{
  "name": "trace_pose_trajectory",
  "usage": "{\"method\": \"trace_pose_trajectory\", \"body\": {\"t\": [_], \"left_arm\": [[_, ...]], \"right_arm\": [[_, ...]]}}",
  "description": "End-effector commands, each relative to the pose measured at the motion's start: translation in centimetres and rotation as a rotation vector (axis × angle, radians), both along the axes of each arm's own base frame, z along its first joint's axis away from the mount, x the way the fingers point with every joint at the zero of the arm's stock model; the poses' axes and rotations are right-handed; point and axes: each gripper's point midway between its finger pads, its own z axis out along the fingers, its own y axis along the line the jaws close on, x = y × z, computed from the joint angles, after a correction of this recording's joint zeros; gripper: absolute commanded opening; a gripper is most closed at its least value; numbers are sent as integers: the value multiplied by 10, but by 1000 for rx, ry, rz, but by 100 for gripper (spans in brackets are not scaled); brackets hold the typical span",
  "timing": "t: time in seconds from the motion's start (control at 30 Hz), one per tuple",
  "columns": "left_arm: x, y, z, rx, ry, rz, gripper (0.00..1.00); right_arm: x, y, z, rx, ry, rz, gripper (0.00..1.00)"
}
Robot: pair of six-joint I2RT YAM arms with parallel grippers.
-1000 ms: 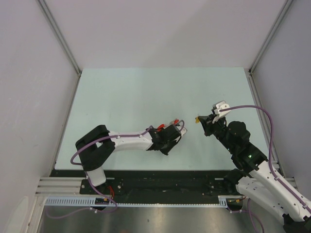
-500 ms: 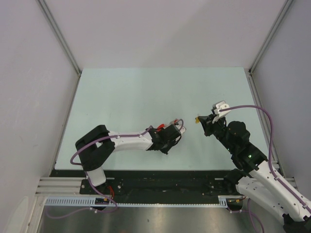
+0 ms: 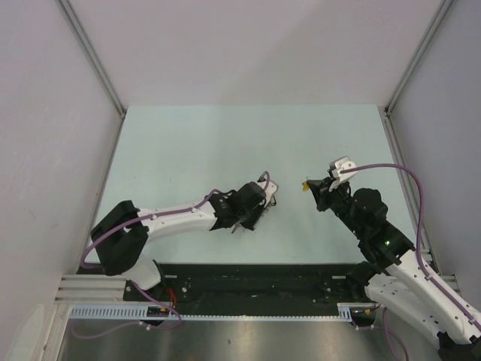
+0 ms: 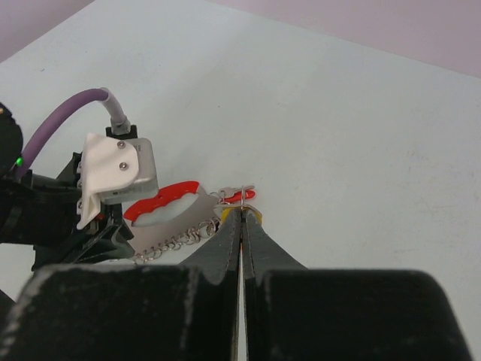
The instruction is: Put the keys on the keyring
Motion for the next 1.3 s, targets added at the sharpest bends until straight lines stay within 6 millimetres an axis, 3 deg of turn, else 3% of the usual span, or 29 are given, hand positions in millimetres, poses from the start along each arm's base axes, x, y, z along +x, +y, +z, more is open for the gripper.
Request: {"method": "trace_pose_trajectory", "body": {"t": [0.0,0.6,1.27], "left_arm": [[0,5,-8,-33,59,-31,28],[8,9,-33,-32,160,-110,30],[15,1,-30,-31,133,-159,31]], "right_arm": [[0,1,8,30,-21,-1,0],[0,3,6,25,-15,9,0],[0,5,5,21,-10,20,0]]}}
